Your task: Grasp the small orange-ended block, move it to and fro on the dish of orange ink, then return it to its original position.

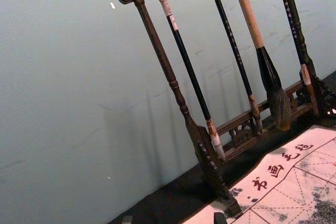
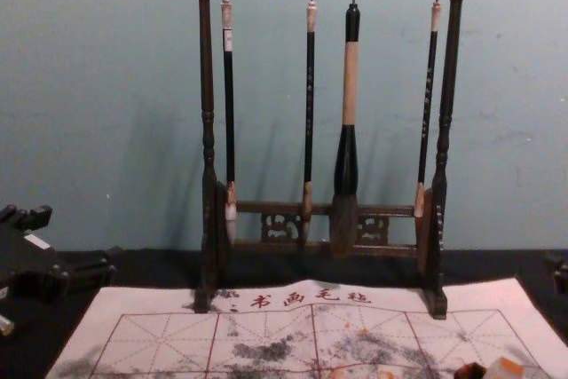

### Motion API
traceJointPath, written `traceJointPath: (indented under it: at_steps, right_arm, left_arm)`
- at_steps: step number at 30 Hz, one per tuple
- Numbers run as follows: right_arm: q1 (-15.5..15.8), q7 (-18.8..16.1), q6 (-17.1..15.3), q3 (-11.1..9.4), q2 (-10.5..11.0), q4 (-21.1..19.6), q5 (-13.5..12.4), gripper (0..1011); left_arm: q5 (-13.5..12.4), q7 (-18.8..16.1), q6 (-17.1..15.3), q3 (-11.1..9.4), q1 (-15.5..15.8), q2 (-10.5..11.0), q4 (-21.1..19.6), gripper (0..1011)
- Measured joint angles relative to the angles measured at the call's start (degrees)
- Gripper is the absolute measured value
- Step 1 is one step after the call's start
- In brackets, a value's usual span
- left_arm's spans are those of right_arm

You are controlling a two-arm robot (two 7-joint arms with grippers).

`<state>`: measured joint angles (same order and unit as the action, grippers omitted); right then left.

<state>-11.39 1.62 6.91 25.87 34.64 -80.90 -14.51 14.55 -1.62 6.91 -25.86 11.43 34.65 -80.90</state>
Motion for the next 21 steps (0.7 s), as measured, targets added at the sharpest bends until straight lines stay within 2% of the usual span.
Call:
traceJointPath:
  at_steps: [21]
  right_arm:
    - [-0.04, 0.00, 0.00, 0.00, 0.01, 0.00, -0.05, 1000]
  left_arm:
    - [0.00, 0.00, 0.00, 0.00, 0.00, 0.00, 0.00, 1001]
